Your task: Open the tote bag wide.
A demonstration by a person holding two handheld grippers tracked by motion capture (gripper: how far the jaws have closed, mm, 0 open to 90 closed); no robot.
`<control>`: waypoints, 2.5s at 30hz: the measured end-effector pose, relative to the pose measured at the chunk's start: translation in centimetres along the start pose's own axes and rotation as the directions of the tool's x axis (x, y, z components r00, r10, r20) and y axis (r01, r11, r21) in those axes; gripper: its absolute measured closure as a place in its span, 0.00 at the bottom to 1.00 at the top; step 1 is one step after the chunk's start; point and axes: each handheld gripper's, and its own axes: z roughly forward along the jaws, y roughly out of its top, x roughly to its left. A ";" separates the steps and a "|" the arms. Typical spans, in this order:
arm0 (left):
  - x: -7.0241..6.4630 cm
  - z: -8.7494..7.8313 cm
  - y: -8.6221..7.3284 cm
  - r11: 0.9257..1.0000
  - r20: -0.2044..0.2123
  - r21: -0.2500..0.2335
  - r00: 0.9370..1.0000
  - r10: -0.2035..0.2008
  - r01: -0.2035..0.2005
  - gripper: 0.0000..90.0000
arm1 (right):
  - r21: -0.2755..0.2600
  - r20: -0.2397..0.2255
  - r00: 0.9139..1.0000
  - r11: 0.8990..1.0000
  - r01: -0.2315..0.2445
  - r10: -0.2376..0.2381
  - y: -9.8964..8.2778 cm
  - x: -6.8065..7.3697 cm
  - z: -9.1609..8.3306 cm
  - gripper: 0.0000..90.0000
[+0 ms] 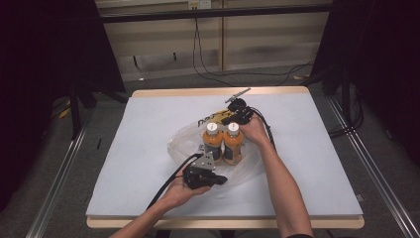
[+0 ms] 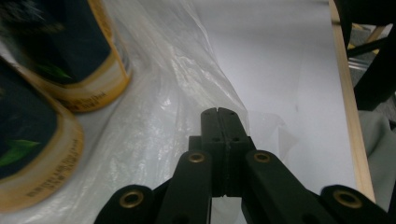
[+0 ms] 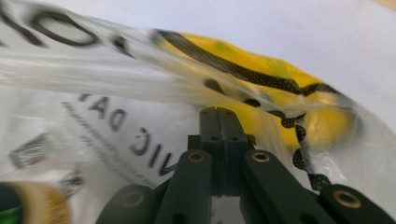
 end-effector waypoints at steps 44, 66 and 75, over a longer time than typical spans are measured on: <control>2.9 -10.7 -1.6 0.952 -0.239 -0.294 0.958 -0.157 0.082 0.43 | -0.329 0.071 0.997 0.944 0.005 0.019 -10.4 4.2 -16.6 0.44; -0.5 -14.2 -6.2 0.957 -0.352 -0.249 0.906 -0.233 0.149 0.08 | -0.372 0.139 0.984 0.927 -0.056 0.115 -18.0 7.2 -21.6 0.10; -2.0 -15.2 -8.8 0.948 -0.380 -0.227 0.876 -0.296 0.222 0.04 | -0.356 0.153 0.976 0.930 -0.090 0.153 -21.3 8.1 -22.6 0.08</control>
